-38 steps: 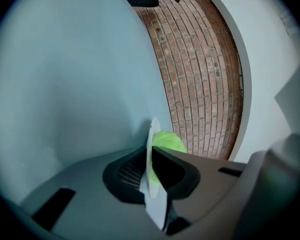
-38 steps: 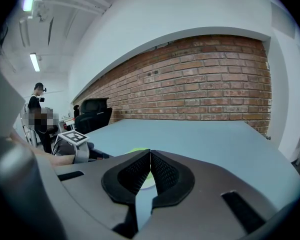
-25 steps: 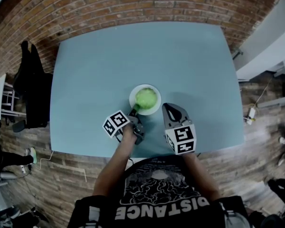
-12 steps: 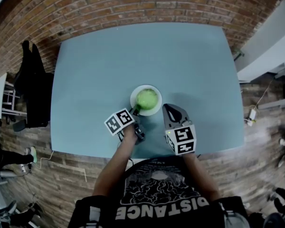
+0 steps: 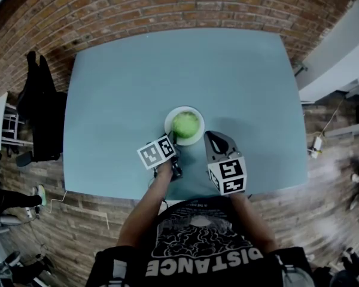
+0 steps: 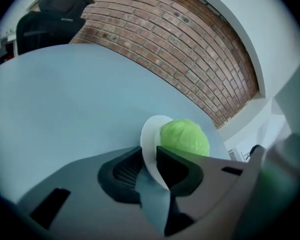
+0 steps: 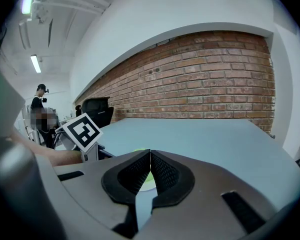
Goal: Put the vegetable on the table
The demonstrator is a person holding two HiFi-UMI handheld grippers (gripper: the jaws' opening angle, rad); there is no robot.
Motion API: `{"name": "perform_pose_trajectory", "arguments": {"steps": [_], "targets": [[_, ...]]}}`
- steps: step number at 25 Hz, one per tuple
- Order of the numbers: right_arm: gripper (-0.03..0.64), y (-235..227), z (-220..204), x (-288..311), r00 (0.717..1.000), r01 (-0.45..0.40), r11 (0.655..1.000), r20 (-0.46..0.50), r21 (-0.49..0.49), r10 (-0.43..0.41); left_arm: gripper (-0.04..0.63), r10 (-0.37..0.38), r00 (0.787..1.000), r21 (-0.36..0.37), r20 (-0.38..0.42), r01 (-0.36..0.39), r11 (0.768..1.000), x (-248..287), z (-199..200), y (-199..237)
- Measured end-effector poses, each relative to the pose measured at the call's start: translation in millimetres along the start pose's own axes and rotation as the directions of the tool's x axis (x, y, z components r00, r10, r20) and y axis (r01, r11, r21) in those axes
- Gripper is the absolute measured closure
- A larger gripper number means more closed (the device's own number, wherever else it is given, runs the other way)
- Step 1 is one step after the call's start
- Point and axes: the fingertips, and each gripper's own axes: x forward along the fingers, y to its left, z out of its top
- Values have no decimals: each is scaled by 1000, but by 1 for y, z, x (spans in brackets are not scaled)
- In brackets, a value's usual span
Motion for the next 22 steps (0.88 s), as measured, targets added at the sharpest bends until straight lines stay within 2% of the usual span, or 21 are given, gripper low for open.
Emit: {"name": "perform_pose_trajectory", "arguments": {"steps": [8, 11, 14, 18, 22], "targets": [[607, 2, -6, 0, 1000, 9, 1000, -15, -3, -9, 505, 48, 999, 130, -4, -47, 990, 0, 0, -3], [607, 4, -8, -1, 1000, 10, 1000, -21, 0, -10, 500, 90, 996, 219, 31, -94, 971, 0, 3, -1], [607, 4, -9, -2, 1000, 14, 1000, -21, -1, -14, 501, 104, 991, 321, 78, -124, 939, -2, 11, -5], [607, 9, -6, -4, 1000, 11, 1000, -18, 3, -11, 502, 70, 993, 386, 97, -102, 917, -12, 16, -14], [607, 14, -4, -4, 1000, 4, 1000, -8, -2, -4, 502, -21, 992, 462, 121, -38, 886, -22, 17, -31]]}}
